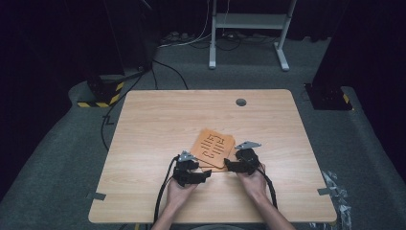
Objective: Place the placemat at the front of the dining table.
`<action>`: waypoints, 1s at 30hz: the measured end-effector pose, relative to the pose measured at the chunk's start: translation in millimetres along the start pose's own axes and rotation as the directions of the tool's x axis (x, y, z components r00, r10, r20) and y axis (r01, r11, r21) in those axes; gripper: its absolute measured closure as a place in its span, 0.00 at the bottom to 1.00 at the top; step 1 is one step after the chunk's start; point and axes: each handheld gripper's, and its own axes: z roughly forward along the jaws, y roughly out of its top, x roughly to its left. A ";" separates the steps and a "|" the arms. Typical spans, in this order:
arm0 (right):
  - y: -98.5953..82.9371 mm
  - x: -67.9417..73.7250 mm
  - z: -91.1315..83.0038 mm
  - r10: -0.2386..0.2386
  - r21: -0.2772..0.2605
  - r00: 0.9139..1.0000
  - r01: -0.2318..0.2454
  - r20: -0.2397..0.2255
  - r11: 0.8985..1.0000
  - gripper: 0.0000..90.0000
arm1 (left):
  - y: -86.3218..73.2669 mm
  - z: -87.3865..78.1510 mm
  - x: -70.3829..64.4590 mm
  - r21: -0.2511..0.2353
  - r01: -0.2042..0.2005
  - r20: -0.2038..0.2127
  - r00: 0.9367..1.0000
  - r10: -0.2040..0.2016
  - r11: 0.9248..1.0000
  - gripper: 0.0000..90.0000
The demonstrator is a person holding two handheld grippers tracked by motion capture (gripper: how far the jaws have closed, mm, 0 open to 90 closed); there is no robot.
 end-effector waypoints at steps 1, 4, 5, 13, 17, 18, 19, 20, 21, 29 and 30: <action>0.7 2.6 0.8 -0.001 0.000 1.000 0.001 0.004 1.000 0.35 | 0.1 -0.8 1.1 0.003 0.005 0.001 1.000 -0.005 1.000 0.34; 1.3 2.0 1.0 0.006 0.011 1.000 -0.006 -0.012 1.000 0.34 | 0.2 -2.3 3.1 0.014 -0.001 0.010 1.000 0.000 1.000 0.35; 1.3 2.0 0.9 0.003 0.011 1.000 -0.003 -0.012 1.000 0.34 | 0.1 -2.1 2.7 0.015 -0.002 0.010 1.000 0.002 1.000 0.35; -1.1 -5.0 -1.6 0.011 0.002 1.000 -0.011 0.005 1.000 0.33 | 1.7 -10.7 10.8 -0.027 0.058 -0.025 0.998 -0.059 0.998 0.32; -2.9 -11.4 -1.9 0.021 -0.008 1.000 -0.021 0.017 1.000 0.32 | 2.6 -16.4 20.0 -0.044 0.092 -0.068 0.993 -0.095 0.995 0.31; -3.0 -12.5 -2.7 0.024 -0.002 1.000 -0.024 0.013 1.000 0.32 | 2.9 -16.8 22.2 -0.055 0.104 -0.079 0.991 -0.108 0.993 0.31; -3.3 -12.5 -2.3 0.025 -0.007 1.000 -0.025 0.018 1.000 0.32 | 3.2 -17.4 24.5 -0.056 0.112 -0.087 0.989 -0.116 0.992 0.30; -3.5 -12.6 -2.4 0.022 -0.007 1.000 -0.022 0.017 1.000 0.32 | 3.3 -17.1 26.6 -0.063 0.126 -0.092 0.987 -0.131 0.990 0.30; -3.7 -12.7 -2.4 0.018 -0.009 1.000 -0.018 0.017 1.000 0.32 | 3.5 -17.1 29.6 -0.061 0.126 -0.097 0.987 -0.132 0.990 0.30; -5.8 -13.4 -3.3 0.015 -0.014 1.000 -0.015 0.010 1.000 0.32 | 14.3 -14.6 42.6 -0.083 0.182 -0.096 0.977 -0.190 0.980 0.28; -5.8 -13.7 -3.5 0.014 -0.012 1.000 -0.014 0.008 1.000 0.32 | 14.8 -11.7 44.8 -0.059 0.196 -0.096 0.975 -0.201 0.979 0.28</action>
